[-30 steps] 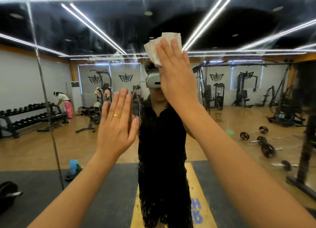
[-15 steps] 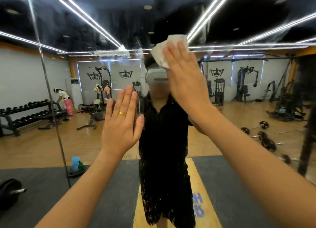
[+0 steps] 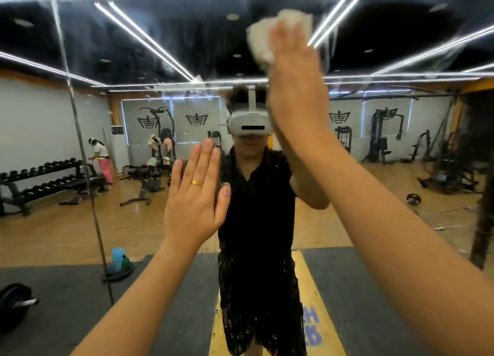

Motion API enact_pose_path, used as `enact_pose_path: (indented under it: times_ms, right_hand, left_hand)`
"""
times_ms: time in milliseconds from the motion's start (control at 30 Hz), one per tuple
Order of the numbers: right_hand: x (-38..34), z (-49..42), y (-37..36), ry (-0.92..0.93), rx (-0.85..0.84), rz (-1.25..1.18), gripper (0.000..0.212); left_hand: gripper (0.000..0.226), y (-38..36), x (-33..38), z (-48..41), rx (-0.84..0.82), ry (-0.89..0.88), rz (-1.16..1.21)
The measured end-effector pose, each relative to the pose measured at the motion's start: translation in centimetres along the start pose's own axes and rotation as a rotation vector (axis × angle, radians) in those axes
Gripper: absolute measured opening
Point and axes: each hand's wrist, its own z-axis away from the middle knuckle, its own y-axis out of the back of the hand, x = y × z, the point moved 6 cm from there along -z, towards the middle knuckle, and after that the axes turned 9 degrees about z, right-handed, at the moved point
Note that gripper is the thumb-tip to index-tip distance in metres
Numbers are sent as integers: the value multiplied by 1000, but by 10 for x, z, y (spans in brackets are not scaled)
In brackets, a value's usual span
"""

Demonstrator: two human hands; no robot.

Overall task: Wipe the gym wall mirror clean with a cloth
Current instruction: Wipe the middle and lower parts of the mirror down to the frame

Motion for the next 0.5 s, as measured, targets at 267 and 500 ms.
enact_pose_path:
  times_ms: [267,500]
  right_hand:
    - [-76,23,-24,166,-40,7,60]
    - [59,43,11,-265,44,-36,55]
  left_hand:
    - [62,2,0,0,-10,13,4]
    - [63,2,-1,1,-5,1,17]
